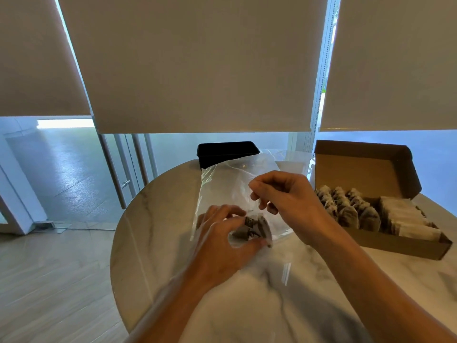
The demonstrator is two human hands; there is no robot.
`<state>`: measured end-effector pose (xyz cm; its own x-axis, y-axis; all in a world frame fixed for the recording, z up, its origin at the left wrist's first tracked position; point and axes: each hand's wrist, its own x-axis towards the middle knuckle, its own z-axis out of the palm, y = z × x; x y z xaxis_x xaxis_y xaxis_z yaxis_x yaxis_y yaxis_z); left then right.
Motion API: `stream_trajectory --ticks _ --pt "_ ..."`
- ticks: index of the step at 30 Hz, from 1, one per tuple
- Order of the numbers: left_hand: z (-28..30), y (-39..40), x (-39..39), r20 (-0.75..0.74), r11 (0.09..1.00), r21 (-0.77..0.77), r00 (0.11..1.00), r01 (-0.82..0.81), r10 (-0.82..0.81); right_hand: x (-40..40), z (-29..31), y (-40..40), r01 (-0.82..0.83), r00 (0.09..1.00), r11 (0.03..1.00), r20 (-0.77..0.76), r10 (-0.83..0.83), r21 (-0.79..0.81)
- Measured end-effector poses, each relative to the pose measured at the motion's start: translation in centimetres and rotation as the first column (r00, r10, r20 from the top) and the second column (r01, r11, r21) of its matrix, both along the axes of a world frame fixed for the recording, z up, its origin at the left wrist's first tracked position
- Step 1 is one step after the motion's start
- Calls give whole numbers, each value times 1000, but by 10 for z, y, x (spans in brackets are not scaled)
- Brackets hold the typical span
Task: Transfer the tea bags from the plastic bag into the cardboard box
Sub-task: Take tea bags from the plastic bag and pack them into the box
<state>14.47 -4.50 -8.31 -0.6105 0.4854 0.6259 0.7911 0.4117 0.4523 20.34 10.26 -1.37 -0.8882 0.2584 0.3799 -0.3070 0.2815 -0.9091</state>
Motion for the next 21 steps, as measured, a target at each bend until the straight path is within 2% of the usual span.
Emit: stream_trajectory --ticks 4,6,9,14,21 --pt "14 15 7 87 996 59 993 70 -75 3 2 6 7 1000 996 -6 -8 -87" --pt "20 22 5 181 987 149 979 66 -93 3 4 10 11 1000 992 -2 -12 -125" --pt "26 33 -2 289 971 201 939 129 -185 3 7 18 12 1000 976 11 -9 -218" --pt "29 43 -6 318 960 227 919 164 -233 8 18 32 -45 998 839 7 59 -543" --pt "24 39 -5 352 963 226 910 145 -220 10 21 44 -108 993 724 -34 116 -681"
